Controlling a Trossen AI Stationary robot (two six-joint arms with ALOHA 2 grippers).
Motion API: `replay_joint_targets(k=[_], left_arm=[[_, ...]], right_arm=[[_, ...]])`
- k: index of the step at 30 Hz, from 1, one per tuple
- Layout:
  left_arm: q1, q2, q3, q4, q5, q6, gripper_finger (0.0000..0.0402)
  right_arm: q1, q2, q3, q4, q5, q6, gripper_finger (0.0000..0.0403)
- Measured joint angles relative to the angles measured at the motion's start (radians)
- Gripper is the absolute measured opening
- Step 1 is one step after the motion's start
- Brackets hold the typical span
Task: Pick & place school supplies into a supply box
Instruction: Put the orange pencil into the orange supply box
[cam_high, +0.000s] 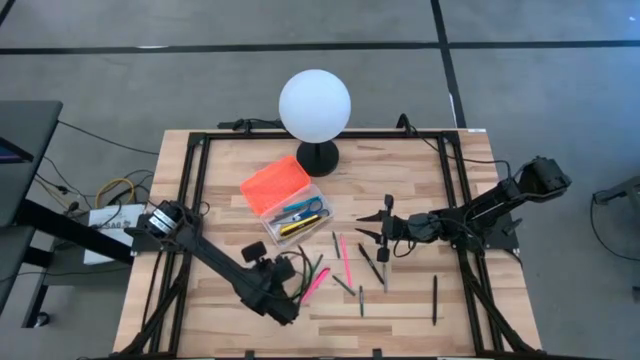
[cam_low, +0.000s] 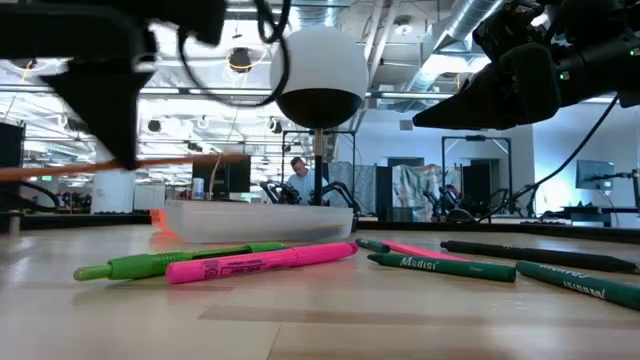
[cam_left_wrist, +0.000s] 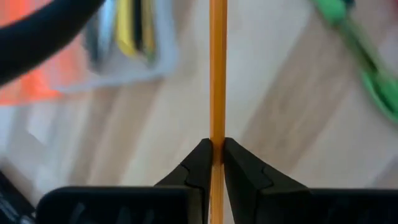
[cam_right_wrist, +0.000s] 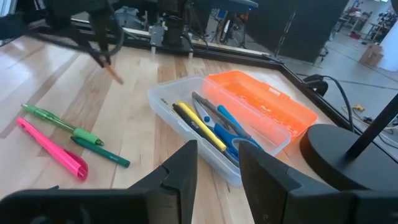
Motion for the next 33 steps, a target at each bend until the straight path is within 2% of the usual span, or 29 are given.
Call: replay_joint_targets(k=[3,7,17,22,28,33], left_arm=[[0.031,-0.002,0.029,-0.029,-0.068,0.010,0.0027],[0.102,-0.002,0.035,-0.038,-0.134,0.101,0.0027],[0.292,-0.002,0.035,0.002,-0.204,0.355,0.0027],[0.362,-0.002,0.035,0.077,-0.230,0.469,0.0027],[0.416,-0.002,0.035,0.226,-0.225,0.650,0.0027],[0.443,-0.002,0.032,0.260,-0.170,0.741,0.0027]], right_arm=[[0.000,0.000,0.000,0.000,0.000,0.000,0.0111],[0.000,0.000,0.000,0.001,0.000,0.000,0.0111],[0.000,0.000,0.000,-0.001,0.000,0.000,0.0111],[0.000,0.000,0.000,-0.002,0.000,-0.007,0.0111],[0.000,0.000,0.000,-0.018,0.000,-0.009,0.0111],[0.000,0.000,0.000,-0.057,0.000,0.006,0.0111]])
